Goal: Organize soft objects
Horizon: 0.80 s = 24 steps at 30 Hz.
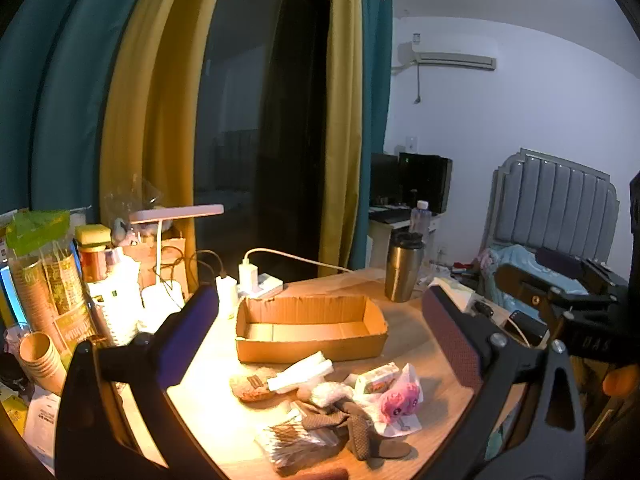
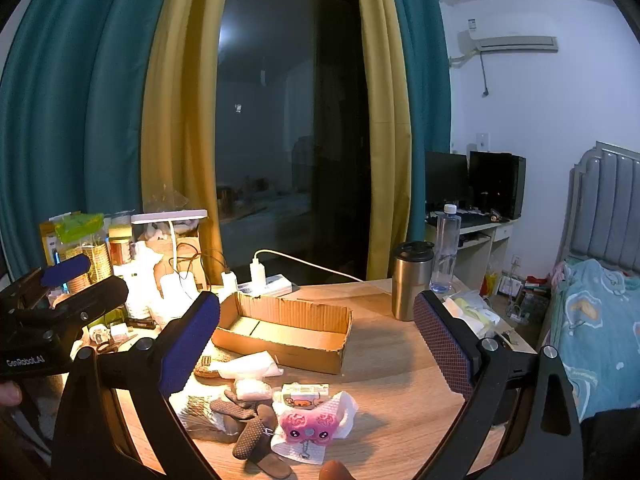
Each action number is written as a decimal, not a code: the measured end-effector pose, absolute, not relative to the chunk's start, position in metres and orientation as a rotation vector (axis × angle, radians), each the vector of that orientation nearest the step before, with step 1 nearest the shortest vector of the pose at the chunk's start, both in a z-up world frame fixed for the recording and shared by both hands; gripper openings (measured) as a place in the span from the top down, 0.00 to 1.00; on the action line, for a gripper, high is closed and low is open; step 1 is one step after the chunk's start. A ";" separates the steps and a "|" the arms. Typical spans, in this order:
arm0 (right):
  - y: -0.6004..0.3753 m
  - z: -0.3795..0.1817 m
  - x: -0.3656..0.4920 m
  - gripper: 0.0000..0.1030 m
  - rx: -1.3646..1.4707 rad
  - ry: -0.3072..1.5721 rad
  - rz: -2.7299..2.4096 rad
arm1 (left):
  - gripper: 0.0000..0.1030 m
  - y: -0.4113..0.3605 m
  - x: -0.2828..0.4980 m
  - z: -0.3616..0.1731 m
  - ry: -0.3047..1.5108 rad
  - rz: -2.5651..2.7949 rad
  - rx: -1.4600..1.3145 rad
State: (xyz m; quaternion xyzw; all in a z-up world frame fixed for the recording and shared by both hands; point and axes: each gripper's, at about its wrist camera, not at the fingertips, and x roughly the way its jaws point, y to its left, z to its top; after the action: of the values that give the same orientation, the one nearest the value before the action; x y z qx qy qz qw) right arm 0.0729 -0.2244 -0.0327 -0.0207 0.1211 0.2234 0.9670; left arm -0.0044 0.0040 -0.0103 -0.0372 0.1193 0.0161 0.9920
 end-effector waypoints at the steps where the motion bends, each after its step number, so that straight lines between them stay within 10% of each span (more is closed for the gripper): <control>1: -0.220 -0.034 0.071 0.04 -0.042 0.245 0.452 | 0.01 0.004 -0.003 -0.011 0.242 0.031 -0.077; 24: -0.220 -0.034 0.072 0.04 -0.040 0.246 0.453 | 0.01 0.008 -0.003 -0.009 0.238 0.031 -0.082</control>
State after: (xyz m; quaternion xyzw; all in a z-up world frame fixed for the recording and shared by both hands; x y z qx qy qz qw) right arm 0.0725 -0.2195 -0.0338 -0.0200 0.1218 0.2242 0.9667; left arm -0.0029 0.0076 -0.0092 -0.0411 0.1188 0.0156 0.9919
